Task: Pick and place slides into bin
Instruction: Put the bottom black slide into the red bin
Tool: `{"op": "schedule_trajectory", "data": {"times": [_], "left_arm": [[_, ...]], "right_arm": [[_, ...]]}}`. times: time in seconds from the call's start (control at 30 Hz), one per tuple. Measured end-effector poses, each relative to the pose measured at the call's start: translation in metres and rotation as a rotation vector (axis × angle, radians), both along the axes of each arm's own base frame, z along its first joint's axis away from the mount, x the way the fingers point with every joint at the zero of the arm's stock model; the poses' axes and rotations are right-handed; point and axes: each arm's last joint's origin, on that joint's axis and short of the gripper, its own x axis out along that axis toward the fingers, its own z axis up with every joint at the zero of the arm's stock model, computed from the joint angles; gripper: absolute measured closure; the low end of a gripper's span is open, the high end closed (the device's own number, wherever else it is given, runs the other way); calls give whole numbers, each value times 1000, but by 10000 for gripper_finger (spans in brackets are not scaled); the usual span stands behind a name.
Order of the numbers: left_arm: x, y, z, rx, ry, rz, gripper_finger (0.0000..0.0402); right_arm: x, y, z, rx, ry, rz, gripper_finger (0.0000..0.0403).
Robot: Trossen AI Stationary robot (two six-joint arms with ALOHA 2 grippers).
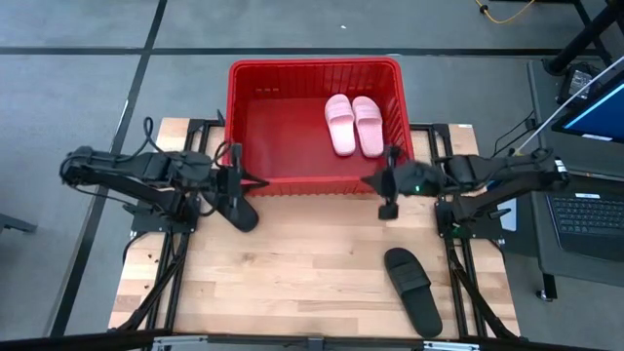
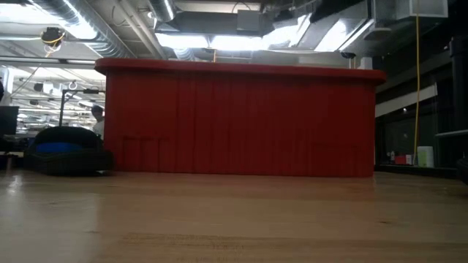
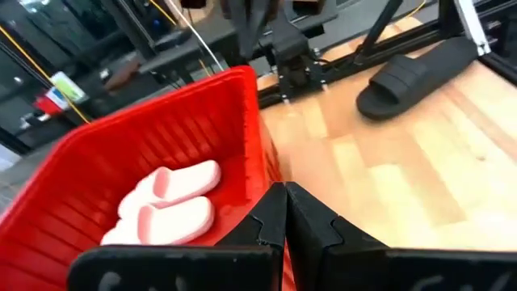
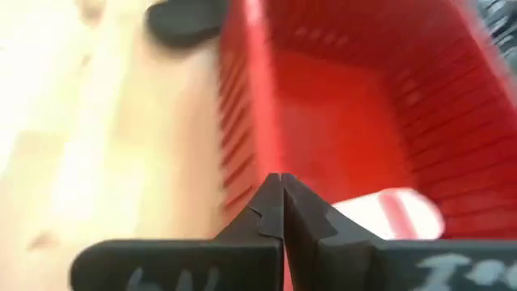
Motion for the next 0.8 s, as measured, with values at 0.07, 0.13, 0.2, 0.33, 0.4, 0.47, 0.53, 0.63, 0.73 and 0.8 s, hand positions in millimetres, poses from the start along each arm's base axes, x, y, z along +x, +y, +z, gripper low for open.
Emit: {"op": "schedule_trajectory", "data": {"times": [0.07,0.13,0.2,0.33,0.4,0.47,0.53,0.63,0.73,0.8], "left_arm": [[2,-2,-2,-6,10,-2,400],[6,-4,-4,1,20,6,400],[9,-4,-6,12,34,27,400],[17,-5,-12,30,68,60,400],[20,-5,-15,33,81,62,400],[24,-6,-18,37,97,62,400],[27,-6,-20,39,110,63,400],[31,-6,-23,43,125,65,400],[34,-7,-26,45,136,69,400],[35,-7,-28,48,144,71,400]], "right_arm": [[-6,12,-5,41,40,9,402],[-12,23,-10,90,82,2,402],[-15,33,-15,146,115,-20,402],[-28,51,-28,213,233,-78,402],[-35,59,-33,244,283,-125,402],[-42,69,-36,282,303,-158,402],[-47,79,-37,312,308,-160,402],[-54,97,-40,361,306,-158,402],[-60,113,-46,413,328,-179,402],[-64,124,-52,446,374,-203,403]]}}
